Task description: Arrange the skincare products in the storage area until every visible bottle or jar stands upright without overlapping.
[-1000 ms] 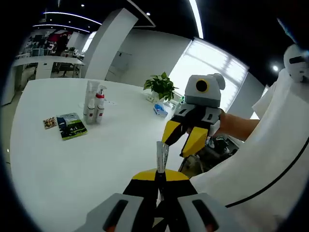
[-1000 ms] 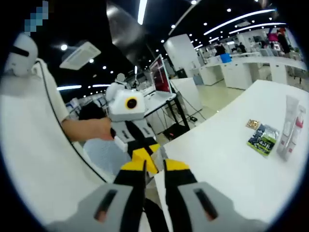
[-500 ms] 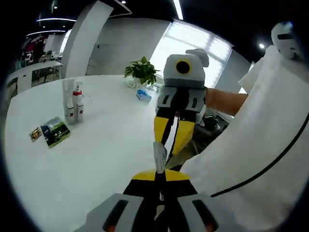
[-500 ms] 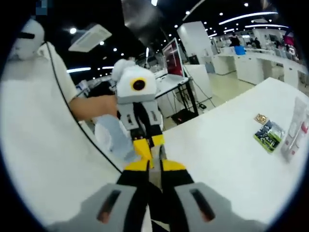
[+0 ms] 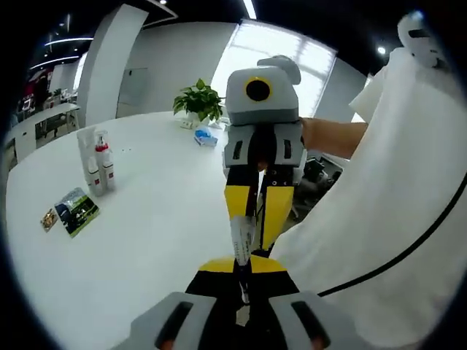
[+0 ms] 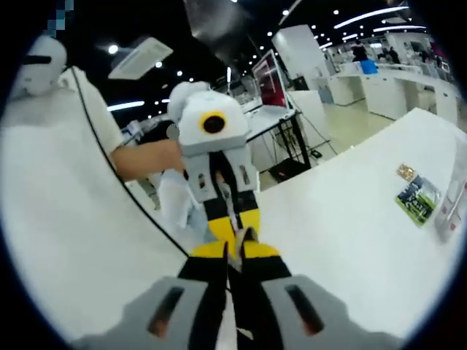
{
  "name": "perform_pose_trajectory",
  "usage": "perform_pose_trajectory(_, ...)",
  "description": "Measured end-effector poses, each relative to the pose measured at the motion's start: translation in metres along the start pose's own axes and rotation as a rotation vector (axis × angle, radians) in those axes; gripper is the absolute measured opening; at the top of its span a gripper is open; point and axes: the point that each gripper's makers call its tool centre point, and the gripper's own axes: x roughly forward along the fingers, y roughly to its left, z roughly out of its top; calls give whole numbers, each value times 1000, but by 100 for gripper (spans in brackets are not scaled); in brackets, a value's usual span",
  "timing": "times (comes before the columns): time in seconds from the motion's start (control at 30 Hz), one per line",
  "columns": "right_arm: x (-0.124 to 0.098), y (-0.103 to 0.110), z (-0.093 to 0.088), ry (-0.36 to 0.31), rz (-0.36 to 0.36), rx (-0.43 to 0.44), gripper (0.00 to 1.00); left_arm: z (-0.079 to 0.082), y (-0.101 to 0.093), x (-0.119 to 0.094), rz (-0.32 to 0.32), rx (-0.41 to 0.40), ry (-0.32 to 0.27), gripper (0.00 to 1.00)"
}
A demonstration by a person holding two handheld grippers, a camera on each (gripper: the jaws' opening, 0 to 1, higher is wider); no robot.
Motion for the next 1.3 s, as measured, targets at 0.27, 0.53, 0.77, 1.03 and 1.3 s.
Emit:
perform_pose_trajectory(0.27,-4,-8,17,-105,8,116,0,15,13,-12,27,-105,-120,9)
perform_pose_trajectory(0.53,-30,-22,46,-304,2,197,0,20,29,-24,13,-338,-246,40)
perform_pose_trajectory(0.77,-49,-24,53,-459,34,287,0,73,25,-51,-180,-590,-665,16)
perform_pose_trajectory(1.03,-54,-28,48,-500,7,354,1,81,18,-38,-228,-590,-683,1)
perform_pose_trajectory(1.3,-53,-29,49,-520,-20,349,5,73,14,-30,-246,-562,-579,0)
